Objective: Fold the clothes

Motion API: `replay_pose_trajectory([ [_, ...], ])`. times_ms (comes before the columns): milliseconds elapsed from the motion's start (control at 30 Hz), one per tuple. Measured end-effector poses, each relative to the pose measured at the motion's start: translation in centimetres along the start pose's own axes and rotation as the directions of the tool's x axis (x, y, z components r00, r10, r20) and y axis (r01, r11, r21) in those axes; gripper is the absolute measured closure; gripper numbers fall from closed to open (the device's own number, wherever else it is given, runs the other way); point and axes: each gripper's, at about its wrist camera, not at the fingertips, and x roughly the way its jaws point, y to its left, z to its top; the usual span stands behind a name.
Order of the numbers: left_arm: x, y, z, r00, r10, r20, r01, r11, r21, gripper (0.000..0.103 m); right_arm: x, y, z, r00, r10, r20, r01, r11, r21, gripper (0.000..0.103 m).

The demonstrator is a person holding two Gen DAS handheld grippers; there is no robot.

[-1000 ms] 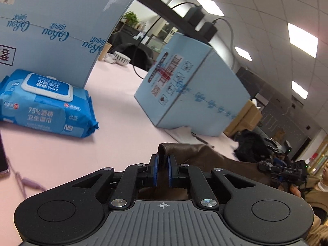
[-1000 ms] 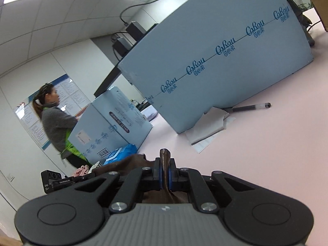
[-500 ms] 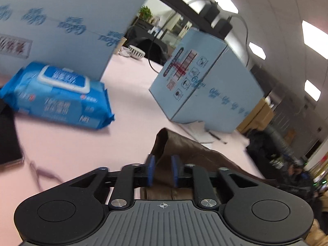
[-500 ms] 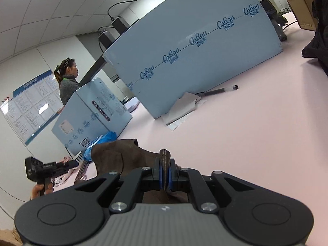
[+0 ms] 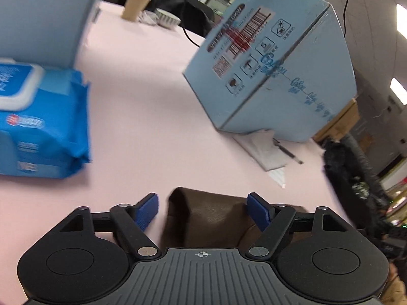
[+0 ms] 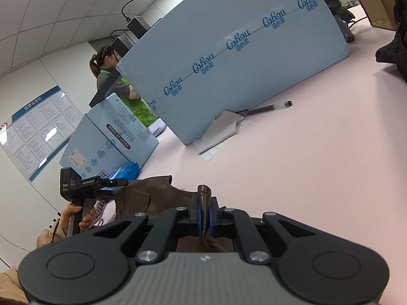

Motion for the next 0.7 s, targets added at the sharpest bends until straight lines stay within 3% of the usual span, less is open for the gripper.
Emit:
replay_pose_trajectory([
  [33, 0.6, -0.2, -0.1, 1.000, 0.026, -0.012, -0.026, 0.999, 0.020, 0.089, 0.0, -0.1, 0.0, 1.000, -0.007, 0.001, 0.007, 1.000, 0.002, 0.096],
  [133, -0.2, -0.3, -0.5, 1.000, -0.007, 0.025, 0.006, 0.999, 0.036, 0.096, 0.0, -0.4, 0.1, 1.000, -0.016, 0.003, 0.016, 1.000, 0.008, 0.096],
  [367, -4.0, -1.4, -0.3, 0.985, -0.036, 0.167, 0.025, 0.997, 0.069, 0.097, 0.6, -0.5, 1.4, 0.999, -0.026, 0.021, 0.025, 0.999, 0.025, 0.096],
  [533, -6.1, -0.3, 0.4, 0.971, 0.006, 0.241, -0.014, 0.999, 0.030, 0.097, 3.6, 1.0, 4.7, 0.999, 0.000, 0.046, 0.000, 1.000, -0.013, 0.097],
  [667, -7.8, 1.0, 1.0, 0.949, 0.025, 0.314, -0.025, 1.000, -0.003, 0.097, 6.8, 2.3, 7.2, 0.997, 0.038, 0.064, -0.034, 0.998, -0.056, 0.097],
  [700, -8.8, 1.3, 0.9, 0.938, 0.000, 0.346, 0.004, 1.000, -0.010, 0.097, 7.0, 2.6, 7.4, 0.996, 0.054, 0.068, -0.050, 0.997, -0.061, 0.097],
])
